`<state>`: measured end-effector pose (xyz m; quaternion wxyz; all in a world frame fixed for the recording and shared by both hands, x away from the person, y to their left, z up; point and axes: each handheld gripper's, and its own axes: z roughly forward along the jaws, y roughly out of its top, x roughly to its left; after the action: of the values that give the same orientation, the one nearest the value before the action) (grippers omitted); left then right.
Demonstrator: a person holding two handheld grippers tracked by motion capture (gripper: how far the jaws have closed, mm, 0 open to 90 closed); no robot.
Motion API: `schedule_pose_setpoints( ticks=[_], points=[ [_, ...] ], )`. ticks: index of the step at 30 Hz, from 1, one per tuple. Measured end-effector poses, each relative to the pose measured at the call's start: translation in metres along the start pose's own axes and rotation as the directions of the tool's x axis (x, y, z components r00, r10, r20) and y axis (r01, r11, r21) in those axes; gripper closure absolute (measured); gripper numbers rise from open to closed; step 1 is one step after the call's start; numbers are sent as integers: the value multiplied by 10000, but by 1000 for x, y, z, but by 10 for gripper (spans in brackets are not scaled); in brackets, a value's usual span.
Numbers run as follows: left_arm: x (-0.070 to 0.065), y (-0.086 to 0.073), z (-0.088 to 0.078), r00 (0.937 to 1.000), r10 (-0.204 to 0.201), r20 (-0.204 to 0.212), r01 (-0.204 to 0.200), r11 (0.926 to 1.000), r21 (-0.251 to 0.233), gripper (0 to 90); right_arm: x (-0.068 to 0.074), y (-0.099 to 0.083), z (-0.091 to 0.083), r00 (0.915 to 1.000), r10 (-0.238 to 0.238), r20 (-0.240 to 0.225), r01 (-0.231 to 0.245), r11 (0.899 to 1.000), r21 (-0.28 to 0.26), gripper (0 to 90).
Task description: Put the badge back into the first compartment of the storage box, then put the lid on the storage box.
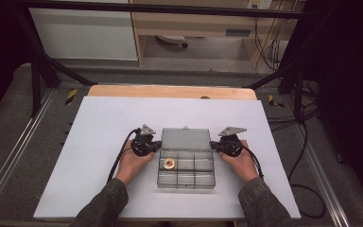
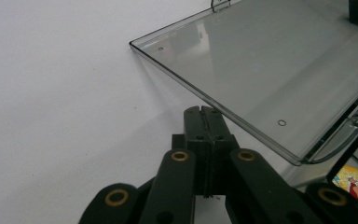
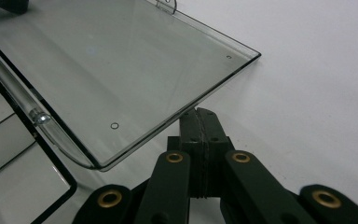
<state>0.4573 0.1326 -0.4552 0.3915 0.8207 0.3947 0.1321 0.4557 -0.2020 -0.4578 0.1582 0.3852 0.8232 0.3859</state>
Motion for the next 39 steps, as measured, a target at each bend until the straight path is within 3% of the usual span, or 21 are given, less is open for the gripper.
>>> schedule_pose_setpoints(
  ticks=[7,19,25,30,39],
  points=[
    [-1,0,1,10000,35,42,-35,10000,-5,900,-1,0,1,10000,23,-52,-24,10000,-82,900],
    [3,1,6,9987,-484,177,490,9982,-337,900,-5,4,7,9998,202,43,-201,9996,-221,900],
    [4,2,6,9992,-286,290,296,9990,-326,900,-5,4,8,9997,252,20,-251,9993,-292,900],
    [3,3,6,9994,-307,160,314,9984,-463,900,-2,5,6,10000,-22,-4,21,9995,-322,900],
    [4,2,8,9990,-356,263,365,9987,-367,900,-5,4,8,10000,21,3,-21,9993,-378,900]
  ],
)
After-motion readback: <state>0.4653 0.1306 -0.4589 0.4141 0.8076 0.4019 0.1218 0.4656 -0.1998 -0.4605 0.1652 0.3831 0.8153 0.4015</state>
